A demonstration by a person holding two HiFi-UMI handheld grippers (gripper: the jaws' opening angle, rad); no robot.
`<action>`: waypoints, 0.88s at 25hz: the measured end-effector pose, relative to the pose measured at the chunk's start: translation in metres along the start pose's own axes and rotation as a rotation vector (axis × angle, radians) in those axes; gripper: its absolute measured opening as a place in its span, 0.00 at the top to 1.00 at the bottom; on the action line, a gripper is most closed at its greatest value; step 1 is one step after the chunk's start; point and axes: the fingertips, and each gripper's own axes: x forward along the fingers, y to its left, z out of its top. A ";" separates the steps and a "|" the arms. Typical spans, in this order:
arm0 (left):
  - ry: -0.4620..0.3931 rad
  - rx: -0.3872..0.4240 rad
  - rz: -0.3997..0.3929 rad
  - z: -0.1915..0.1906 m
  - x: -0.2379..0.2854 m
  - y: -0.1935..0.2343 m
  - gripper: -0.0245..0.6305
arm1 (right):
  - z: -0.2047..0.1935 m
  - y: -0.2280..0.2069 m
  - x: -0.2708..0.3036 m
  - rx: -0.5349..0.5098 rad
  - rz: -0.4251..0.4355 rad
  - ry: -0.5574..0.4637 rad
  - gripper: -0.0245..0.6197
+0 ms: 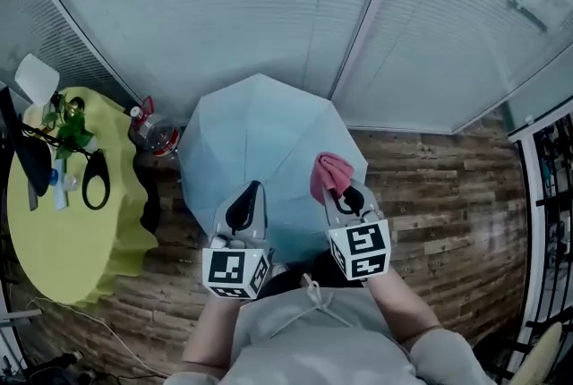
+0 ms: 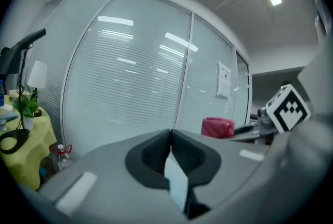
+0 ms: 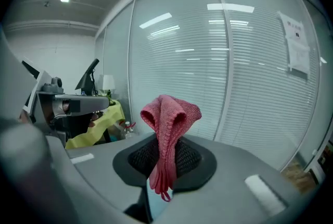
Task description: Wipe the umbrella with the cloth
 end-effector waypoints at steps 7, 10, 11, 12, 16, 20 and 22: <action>-0.138 0.043 -0.056 0.063 -0.051 -0.027 0.95 | 0.053 0.024 -0.066 -0.060 -0.027 -0.173 0.88; -0.155 0.058 -0.062 0.071 -0.063 -0.033 0.95 | 0.058 0.030 -0.074 -0.069 -0.036 -0.184 0.88; -0.158 0.058 -0.063 0.072 -0.065 -0.034 0.95 | 0.059 0.031 -0.075 -0.068 -0.035 -0.185 0.88; -0.159 0.060 -0.064 0.073 -0.067 -0.035 0.95 | 0.059 0.032 -0.075 -0.069 -0.034 -0.185 0.88; -0.158 0.077 -0.055 0.073 -0.072 -0.034 0.95 | 0.056 0.037 -0.077 -0.065 -0.032 -0.179 0.88; -0.156 0.076 -0.057 0.073 -0.076 -0.035 0.95 | 0.053 0.036 -0.079 -0.045 -0.049 -0.175 0.88; -0.154 0.076 -0.058 0.072 -0.077 -0.034 0.95 | 0.052 0.036 -0.079 -0.046 -0.065 -0.174 0.88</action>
